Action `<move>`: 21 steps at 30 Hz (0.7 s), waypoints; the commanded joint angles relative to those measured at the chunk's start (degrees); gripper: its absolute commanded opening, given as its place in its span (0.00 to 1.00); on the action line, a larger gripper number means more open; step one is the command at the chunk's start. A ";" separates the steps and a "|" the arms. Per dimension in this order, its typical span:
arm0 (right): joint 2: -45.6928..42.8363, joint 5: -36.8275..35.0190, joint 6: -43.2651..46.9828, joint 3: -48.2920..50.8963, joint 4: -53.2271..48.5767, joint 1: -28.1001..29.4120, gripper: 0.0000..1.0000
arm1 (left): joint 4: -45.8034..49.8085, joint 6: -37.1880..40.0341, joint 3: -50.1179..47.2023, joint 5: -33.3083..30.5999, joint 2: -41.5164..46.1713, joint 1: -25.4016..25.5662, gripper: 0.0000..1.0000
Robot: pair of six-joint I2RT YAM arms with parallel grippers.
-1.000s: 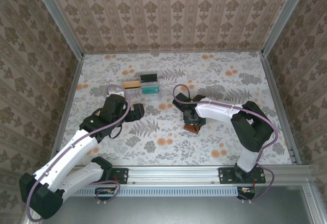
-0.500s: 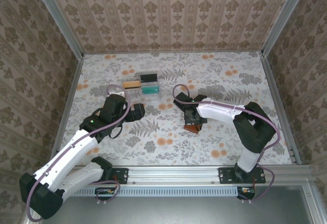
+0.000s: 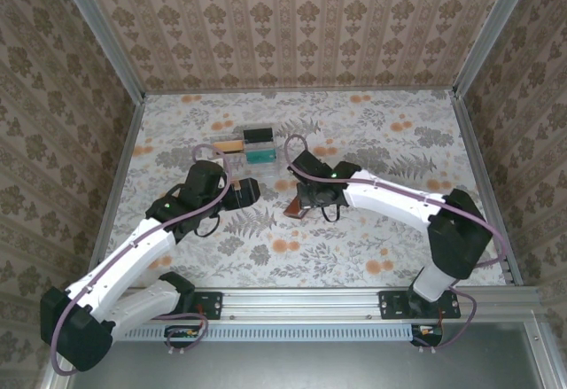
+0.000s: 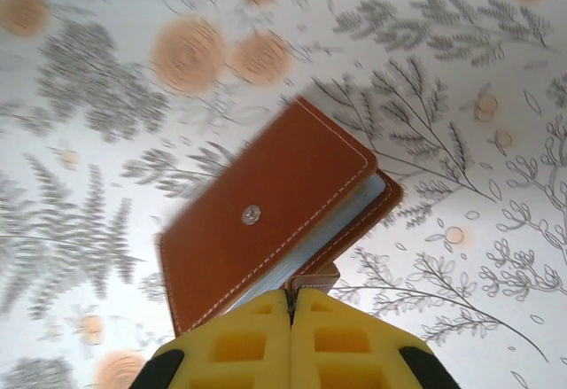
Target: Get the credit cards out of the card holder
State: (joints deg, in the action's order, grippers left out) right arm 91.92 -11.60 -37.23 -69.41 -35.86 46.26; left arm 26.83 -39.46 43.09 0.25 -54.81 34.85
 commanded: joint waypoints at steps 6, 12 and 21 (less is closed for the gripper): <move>-8.01 1.61 -1.47 3.27 3.60 -1.94 0.00 | -0.97 -0.41 0.69 0.44 -0.47 0.31 1.00; -10.00 -0.11 -3.00 9.74 1.08 -5.25 0.00 | -0.63 -0.18 1.47 1.15 -1.62 0.31 1.00; -14.03 0.36 -0.92 18.60 0.65 -10.11 0.34 | -0.64 0.20 1.40 1.54 -2.33 0.39 1.00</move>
State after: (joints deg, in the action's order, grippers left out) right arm 80.58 -12.82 -39.18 -52.71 -36.05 36.56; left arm 26.55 -39.44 43.16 0.97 -56.51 34.85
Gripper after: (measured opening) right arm 0.279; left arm 0.999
